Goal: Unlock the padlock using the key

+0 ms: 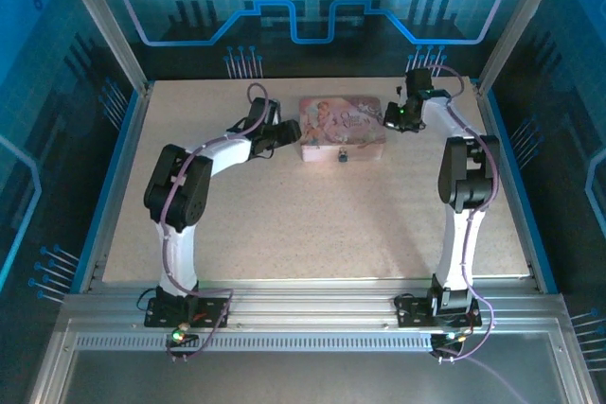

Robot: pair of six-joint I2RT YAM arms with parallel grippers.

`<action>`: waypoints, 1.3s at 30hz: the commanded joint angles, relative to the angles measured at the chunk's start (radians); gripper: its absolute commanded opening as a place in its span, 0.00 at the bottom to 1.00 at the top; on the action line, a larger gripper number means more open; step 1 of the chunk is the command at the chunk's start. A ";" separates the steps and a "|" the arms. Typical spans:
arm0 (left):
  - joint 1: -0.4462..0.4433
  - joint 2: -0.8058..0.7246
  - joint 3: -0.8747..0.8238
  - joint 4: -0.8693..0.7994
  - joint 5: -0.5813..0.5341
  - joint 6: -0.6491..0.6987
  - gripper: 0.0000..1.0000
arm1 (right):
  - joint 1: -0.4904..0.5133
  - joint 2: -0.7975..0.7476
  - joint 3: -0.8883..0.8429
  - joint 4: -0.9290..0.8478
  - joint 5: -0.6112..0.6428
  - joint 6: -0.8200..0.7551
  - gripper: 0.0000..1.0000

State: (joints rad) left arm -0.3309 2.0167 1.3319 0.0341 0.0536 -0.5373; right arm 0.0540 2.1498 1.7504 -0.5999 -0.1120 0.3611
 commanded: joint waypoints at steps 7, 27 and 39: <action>-0.038 -0.247 -0.337 0.051 0.003 0.011 0.57 | 0.160 -0.178 -0.309 0.088 -0.092 0.026 0.00; -0.059 -0.735 -0.523 -0.261 -0.137 0.147 0.62 | 0.074 -0.450 -0.492 0.058 -0.034 -0.009 0.00; -0.525 -0.648 -0.551 -0.058 -0.532 -0.022 0.56 | 0.128 -0.834 -0.865 0.121 -0.076 0.039 0.00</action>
State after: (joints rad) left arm -0.7971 1.2999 0.7860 -0.1242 -0.3332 -0.4999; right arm 0.1555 1.3933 0.9272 -0.4896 -0.1604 0.3805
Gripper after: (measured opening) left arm 0.564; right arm 0.042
